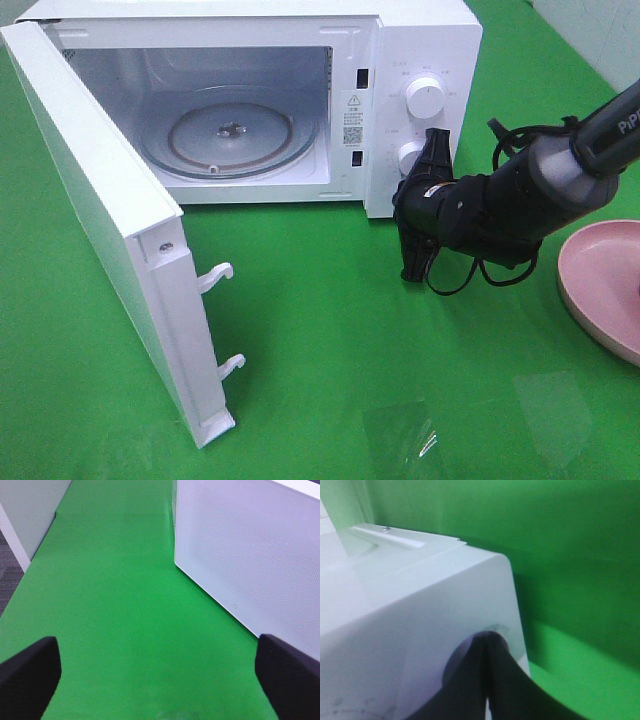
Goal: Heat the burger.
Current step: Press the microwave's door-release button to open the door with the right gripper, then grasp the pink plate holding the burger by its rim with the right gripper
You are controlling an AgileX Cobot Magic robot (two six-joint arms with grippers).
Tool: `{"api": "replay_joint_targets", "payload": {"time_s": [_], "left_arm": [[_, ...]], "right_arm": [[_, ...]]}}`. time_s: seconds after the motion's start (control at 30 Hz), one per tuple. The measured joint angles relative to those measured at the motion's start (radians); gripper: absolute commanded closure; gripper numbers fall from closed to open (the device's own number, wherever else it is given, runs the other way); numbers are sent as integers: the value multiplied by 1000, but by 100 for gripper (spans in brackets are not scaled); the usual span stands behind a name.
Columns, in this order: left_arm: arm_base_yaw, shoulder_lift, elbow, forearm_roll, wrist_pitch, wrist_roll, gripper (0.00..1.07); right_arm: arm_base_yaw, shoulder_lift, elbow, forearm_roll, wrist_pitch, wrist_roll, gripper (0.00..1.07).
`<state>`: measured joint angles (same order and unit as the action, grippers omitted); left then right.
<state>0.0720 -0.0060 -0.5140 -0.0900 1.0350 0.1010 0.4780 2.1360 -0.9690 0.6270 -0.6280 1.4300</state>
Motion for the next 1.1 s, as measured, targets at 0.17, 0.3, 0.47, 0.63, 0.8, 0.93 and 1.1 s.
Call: {"api": "replay_joint_targets", "payload": {"time_s": [0.17, 0.3, 0.47, 0.63, 0.8, 0.93, 1.1], "left_arm": [[0, 0, 0, 0, 0, 0, 7], [0, 0, 0, 0, 0, 0, 7], [0, 0, 0, 0, 0, 0, 7], [0, 0, 0, 0, 0, 0, 7], [0, 0, 0, 0, 0, 0, 7], [0, 0, 0, 0, 0, 0, 7], [0, 0, 0, 0, 0, 0, 7]], "right_arm": [[-4, -12, 17, -26, -5, -13, 107], [-4, -38, 57, -60, -59, -14, 107], [-4, -84, 124, -109, -97, -14, 107], [-15, -133, 179, -174, -162, -20, 107], [-21, -207, 225, -287, -89, -42, 107], [-21, -247, 239, -347, -33, -74, 107], [-21, -333, 248, -478, 119, -138, 107]]}}
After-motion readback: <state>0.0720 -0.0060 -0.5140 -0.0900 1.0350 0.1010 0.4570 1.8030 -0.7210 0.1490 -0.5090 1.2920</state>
